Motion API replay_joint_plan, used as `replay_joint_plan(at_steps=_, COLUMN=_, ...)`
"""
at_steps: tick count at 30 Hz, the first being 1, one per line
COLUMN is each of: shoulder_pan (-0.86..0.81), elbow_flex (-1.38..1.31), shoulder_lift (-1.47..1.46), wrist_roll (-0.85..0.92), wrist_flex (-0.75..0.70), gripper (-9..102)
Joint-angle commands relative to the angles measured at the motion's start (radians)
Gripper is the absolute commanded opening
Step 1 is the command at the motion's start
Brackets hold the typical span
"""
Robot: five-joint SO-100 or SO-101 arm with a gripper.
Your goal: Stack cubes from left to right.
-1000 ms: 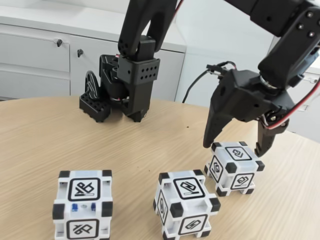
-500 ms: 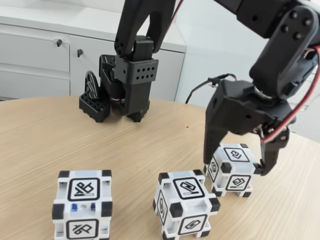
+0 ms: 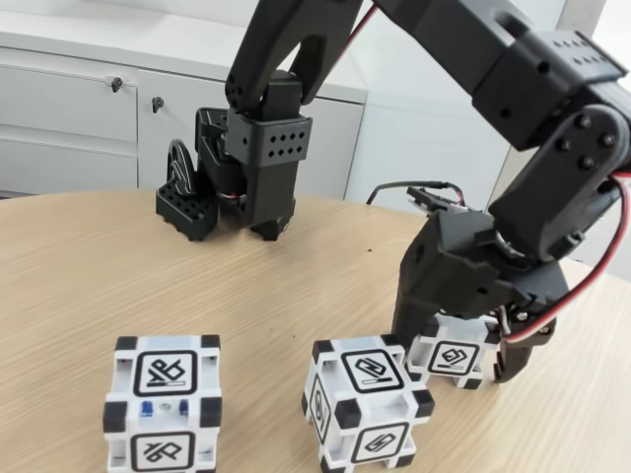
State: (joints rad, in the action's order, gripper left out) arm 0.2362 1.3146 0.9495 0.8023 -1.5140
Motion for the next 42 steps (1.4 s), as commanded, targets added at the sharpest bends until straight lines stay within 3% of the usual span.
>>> replay_joint_plan(at_steps=1, shoulder_pan=0.009, elbow_flex=-0.012, shoulder_lift=0.008, wrist_roll=-0.020, wrist_flex=-0.006, gripper=35)
replay_joint_plan(at_steps=14, shoulder_pan=0.012, elbow_flex=0.003, shoulder_lift=0.206, wrist_roll=-0.041, wrist_flex=-0.015, gripper=35)
replay_joint_plan(at_steps=33, shoulder_pan=0.012, elbow_flex=0.006, shoulder_lift=0.195, wrist_roll=0.060, wrist_flex=-0.015, gripper=30)
replay_joint_plan(at_steps=42, shoulder_pan=0.011, elbow_flex=0.008, shoulder_lift=0.193, wrist_roll=0.051, wrist_flex=-0.015, gripper=18)
